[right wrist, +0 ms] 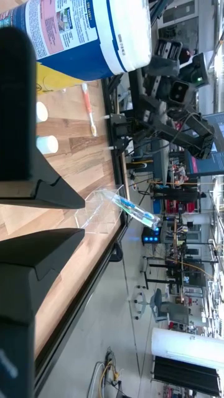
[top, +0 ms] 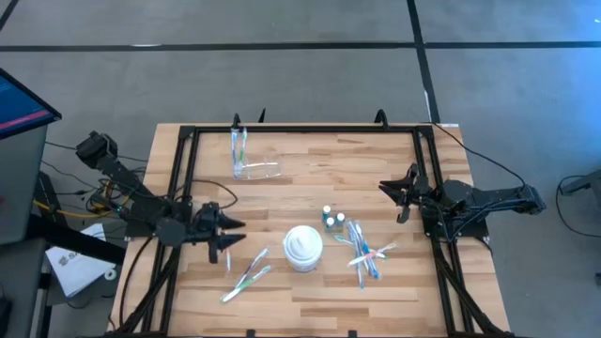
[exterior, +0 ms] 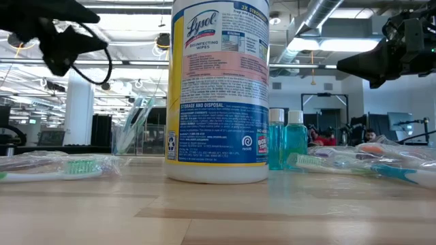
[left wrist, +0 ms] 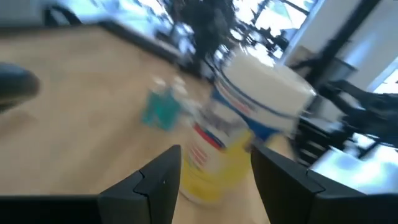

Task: Pick & Place toothbrushing station
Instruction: Put the left orange toothbrush into the transparent organizer

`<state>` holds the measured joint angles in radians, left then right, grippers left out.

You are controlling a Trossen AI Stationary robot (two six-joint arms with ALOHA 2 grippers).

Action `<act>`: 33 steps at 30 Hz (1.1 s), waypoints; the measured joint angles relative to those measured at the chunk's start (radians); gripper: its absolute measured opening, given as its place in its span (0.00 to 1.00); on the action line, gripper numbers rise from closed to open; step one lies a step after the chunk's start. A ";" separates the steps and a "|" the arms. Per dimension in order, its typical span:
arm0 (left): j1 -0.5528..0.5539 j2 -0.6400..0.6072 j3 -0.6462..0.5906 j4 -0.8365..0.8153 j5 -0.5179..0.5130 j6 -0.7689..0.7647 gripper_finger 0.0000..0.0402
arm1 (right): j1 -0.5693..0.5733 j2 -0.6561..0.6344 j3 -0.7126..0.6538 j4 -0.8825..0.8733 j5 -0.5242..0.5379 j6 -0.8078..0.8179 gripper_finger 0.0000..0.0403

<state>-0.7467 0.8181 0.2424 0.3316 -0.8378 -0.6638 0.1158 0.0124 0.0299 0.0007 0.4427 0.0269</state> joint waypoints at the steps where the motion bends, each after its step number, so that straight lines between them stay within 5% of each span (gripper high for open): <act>1: 0.000 0.000 0.000 -0.018 0.036 -0.048 0.47 | 0.000 0.000 0.000 0.000 0.000 0.000 0.13; 11: 0.001 0.000 0.000 -0.270 0.327 -0.528 0.47 | 0.000 0.000 0.000 0.000 0.000 0.000 0.13; 33: 0.268 0.064 0.029 -0.382 0.790 -0.656 0.47 | 0.000 0.000 0.000 0.000 0.000 0.000 0.13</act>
<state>-0.4785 0.8819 0.2719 -0.0500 -0.0476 -1.3201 0.1158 0.0127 0.0299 0.0006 0.4427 0.0269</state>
